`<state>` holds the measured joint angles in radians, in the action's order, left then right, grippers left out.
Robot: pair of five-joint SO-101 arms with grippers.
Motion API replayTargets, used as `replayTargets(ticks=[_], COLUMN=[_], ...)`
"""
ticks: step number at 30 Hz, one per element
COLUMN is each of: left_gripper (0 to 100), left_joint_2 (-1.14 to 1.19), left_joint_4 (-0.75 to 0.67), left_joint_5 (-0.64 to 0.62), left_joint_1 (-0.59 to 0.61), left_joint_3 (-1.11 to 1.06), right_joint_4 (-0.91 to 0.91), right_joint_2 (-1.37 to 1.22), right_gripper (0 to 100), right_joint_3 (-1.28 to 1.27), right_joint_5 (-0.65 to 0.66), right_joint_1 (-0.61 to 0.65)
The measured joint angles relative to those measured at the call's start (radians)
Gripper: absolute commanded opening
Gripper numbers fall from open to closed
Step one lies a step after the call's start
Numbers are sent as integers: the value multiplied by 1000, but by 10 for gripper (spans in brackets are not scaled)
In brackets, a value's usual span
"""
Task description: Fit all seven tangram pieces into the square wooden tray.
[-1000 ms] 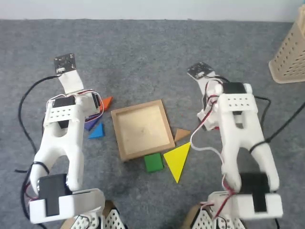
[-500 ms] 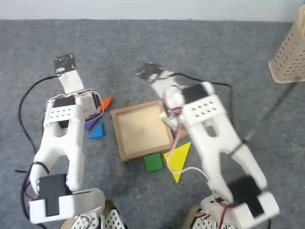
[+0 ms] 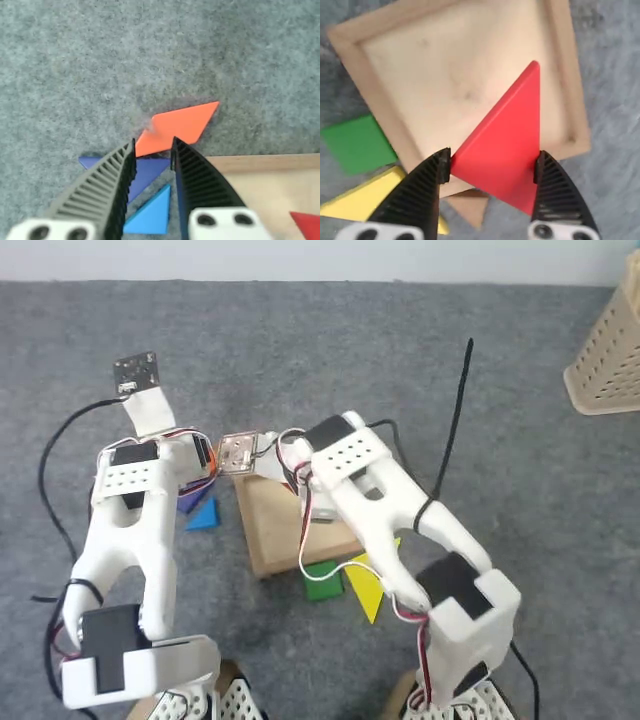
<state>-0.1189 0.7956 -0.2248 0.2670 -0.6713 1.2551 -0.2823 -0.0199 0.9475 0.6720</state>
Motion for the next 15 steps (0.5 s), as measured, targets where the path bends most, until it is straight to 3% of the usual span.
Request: replayTargets(ticks=[11, 15], left_gripper=[112, 112], left_joint_2=[0, 0], left_joint_4=[0, 0], left_joint_5=[0, 0], left_joint_1=[3, 3], left_joint_3=[0, 0], right_joint_4=[0, 0], right_joint_2=[-137, -138], right_gripper=[124, 220], right_joint_3=[152, 152], right_joint_5=[118, 124], right_joint_1=[34, 37])
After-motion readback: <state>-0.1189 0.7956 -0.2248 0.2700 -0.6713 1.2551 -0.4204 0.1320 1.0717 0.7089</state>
